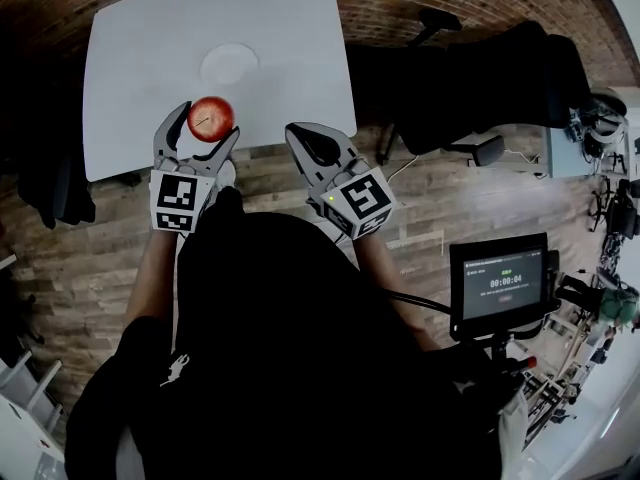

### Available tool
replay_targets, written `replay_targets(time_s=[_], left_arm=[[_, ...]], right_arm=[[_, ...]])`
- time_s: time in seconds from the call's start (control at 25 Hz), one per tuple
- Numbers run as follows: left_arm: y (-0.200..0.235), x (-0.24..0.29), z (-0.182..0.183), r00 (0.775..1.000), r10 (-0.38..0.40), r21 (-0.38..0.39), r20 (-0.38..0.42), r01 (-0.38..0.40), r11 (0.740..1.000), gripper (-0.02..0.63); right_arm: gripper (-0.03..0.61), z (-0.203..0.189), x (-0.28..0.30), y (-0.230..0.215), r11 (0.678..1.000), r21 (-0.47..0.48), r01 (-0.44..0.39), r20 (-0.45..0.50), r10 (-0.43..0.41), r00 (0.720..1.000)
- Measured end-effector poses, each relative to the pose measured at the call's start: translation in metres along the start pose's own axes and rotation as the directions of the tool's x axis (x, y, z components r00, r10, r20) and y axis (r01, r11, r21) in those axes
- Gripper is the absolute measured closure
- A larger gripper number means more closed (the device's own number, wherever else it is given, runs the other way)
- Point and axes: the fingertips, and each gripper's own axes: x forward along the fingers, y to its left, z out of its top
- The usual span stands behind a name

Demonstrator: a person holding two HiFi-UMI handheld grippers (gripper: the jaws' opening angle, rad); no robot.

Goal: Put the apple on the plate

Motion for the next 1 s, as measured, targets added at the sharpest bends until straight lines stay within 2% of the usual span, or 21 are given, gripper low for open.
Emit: replay_targets(time_s=[0.28,0.6,1.0], left_arm=[[0.045,0.021,-0.002,0.999,-0.050,-0.021,-0.002,0.050,0.999,0.221],[0.087,0.051,-0.001,0.993,-0.120,-0.009,-0.005,0.120,0.993,0.221],[0.117,0.094,-0.020,0.972,-0.233,-0.004,-0.016,0.232,0.973,0.221]], right_arm=[[0.575,0.013,0.044,-0.012,0.999,0.012,0.051,-0.026,-0.051,0.998],[0.575,0.025,0.090,-0.023,0.995,0.021,0.099,-0.049,-0.098,0.994],[0.575,0.020,0.134,-0.045,0.980,0.049,0.194,-0.086,-0.189,0.978]])
